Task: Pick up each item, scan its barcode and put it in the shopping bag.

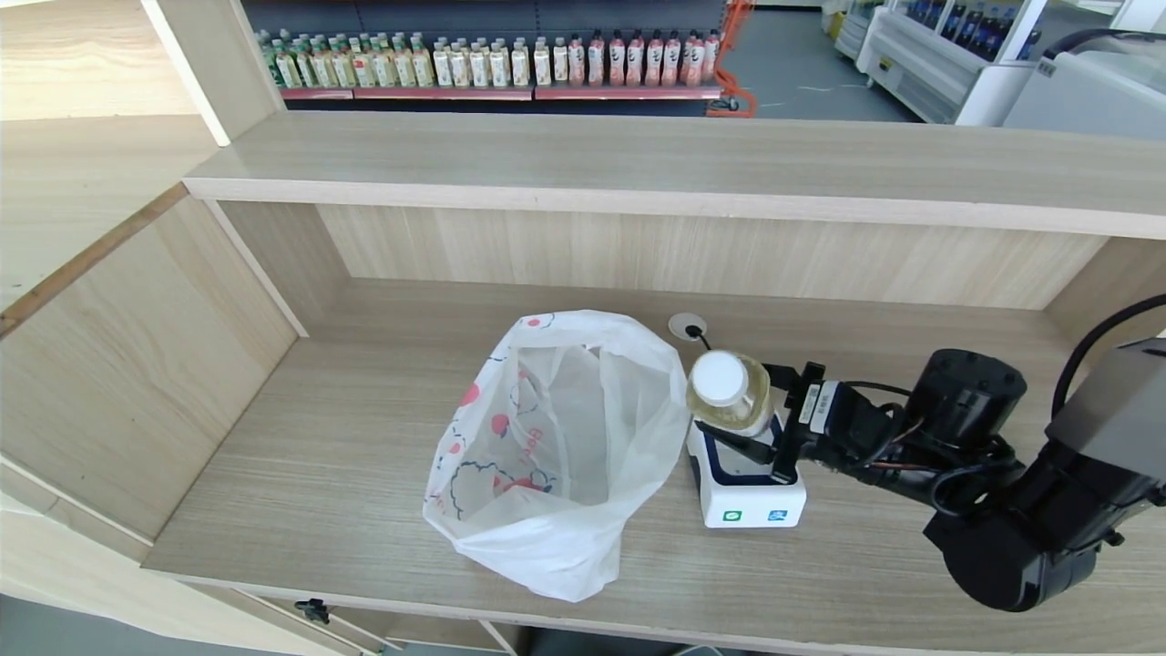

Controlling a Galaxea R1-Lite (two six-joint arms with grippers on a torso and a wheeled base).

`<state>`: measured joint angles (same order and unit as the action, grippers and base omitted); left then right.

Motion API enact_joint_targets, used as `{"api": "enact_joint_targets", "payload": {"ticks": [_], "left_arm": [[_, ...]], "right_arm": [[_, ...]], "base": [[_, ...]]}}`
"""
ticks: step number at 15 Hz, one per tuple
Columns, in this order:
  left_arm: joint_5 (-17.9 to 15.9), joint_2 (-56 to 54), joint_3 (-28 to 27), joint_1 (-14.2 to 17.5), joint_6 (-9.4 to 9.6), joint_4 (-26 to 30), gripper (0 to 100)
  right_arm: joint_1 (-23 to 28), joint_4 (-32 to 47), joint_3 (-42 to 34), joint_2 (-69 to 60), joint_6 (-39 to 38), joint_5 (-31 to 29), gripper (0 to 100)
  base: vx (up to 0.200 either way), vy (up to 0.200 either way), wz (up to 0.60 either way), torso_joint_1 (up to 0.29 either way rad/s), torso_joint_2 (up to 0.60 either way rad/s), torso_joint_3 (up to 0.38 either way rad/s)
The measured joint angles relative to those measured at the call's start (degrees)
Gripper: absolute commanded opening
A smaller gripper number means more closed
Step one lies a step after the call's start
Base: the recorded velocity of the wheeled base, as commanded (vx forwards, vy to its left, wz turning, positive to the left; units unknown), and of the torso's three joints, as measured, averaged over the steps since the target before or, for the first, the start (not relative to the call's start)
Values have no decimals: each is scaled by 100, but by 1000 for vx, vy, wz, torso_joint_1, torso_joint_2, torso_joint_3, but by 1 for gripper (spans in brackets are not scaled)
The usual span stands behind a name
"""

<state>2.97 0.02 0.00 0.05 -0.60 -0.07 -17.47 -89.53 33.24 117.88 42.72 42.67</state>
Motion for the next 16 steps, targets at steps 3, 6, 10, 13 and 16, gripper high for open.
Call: {"api": "enact_joint_targets", "payload": {"ticks": [3,6,10,13,16], "left_arm": [[0,0,0,0,2,0,100],[0,0,0,5,0,0,100],[0,0,0,0,0,0,100],[0,0,0,0,0,0,100],[0,0,0,5,6,0,100]], "right_arm": [[-44,84,-127,-691,-955,-176,0],[-52,1053,-183,-1753,-2241,-1073,0],[-55,3719,-161,-3194,-4525,-2039,0],[105,4117,-266,-3746,-4876,-2239,0],[196,4097,-441,-3819,-4905,-2247,0]], "base": [[0,0,0,0,0,0],[0,0,0,0,0,0],[0,0,0,0,0,0],[0,0,0,0,0,0],[0,0,0,0,0,0]]}}
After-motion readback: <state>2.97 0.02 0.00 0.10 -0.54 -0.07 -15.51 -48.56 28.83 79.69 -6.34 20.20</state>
